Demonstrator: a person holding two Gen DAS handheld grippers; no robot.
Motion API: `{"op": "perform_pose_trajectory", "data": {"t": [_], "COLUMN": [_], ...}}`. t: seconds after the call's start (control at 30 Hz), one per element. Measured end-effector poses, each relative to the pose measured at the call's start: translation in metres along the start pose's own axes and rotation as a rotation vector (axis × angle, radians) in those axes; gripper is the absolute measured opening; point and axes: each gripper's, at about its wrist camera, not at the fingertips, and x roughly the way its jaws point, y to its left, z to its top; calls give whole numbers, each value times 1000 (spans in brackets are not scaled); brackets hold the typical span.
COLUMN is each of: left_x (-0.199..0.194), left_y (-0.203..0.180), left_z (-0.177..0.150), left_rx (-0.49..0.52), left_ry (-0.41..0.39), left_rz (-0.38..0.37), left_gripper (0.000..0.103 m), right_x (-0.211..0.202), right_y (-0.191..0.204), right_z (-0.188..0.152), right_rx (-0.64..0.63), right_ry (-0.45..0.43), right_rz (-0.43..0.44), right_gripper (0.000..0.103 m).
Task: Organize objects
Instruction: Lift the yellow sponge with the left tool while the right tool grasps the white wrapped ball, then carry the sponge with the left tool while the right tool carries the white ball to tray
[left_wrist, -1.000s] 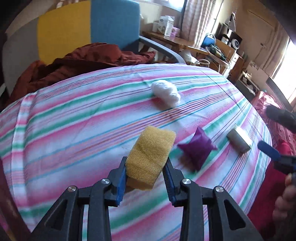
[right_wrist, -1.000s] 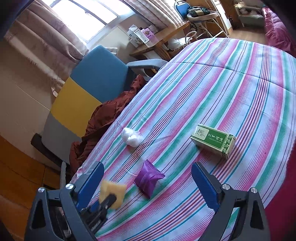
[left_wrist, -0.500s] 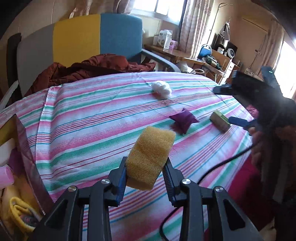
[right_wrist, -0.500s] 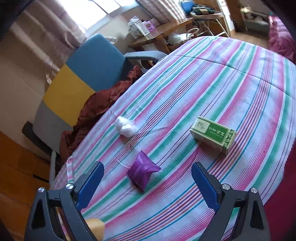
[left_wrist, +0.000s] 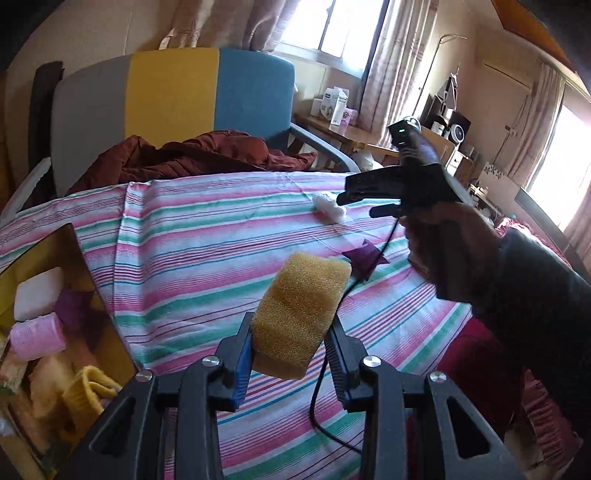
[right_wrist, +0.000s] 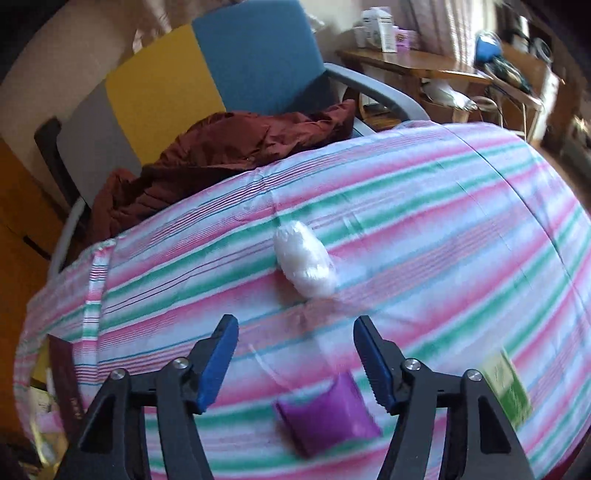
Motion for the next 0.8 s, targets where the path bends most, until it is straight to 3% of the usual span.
{"op": "perform_pose_trajectory", "data": {"t": [0.2, 0.27, 0.3, 0.33, 0.5, 0.8], "left_x": [2, 3, 3, 4, 0, -37], "left_y": [16, 17, 18, 19, 17, 19], "left_z": [0, 0, 0, 0, 2, 6], "left_rx": [-49, -56, -57, -57, -60, -63], "left_ry": [12, 15, 15, 17, 9, -71], "left_rz": [5, 1, -1, -2, -12, 48], "left_gripper": [36, 36, 36, 36, 36, 36], "right_x": [62, 78, 83, 83, 43, -30], "right_y": [12, 10, 10, 11, 21, 59], "right_z": [33, 37, 38, 38, 22, -49], "right_rx": [-87, -106, -120, -134, -168, -235], "right_ry": [76, 99, 114, 105, 30, -3], "right_rz": [-119, -165, -171, -172, -91, 80], "right_gripper": [63, 52, 37, 36, 36, 36]}}
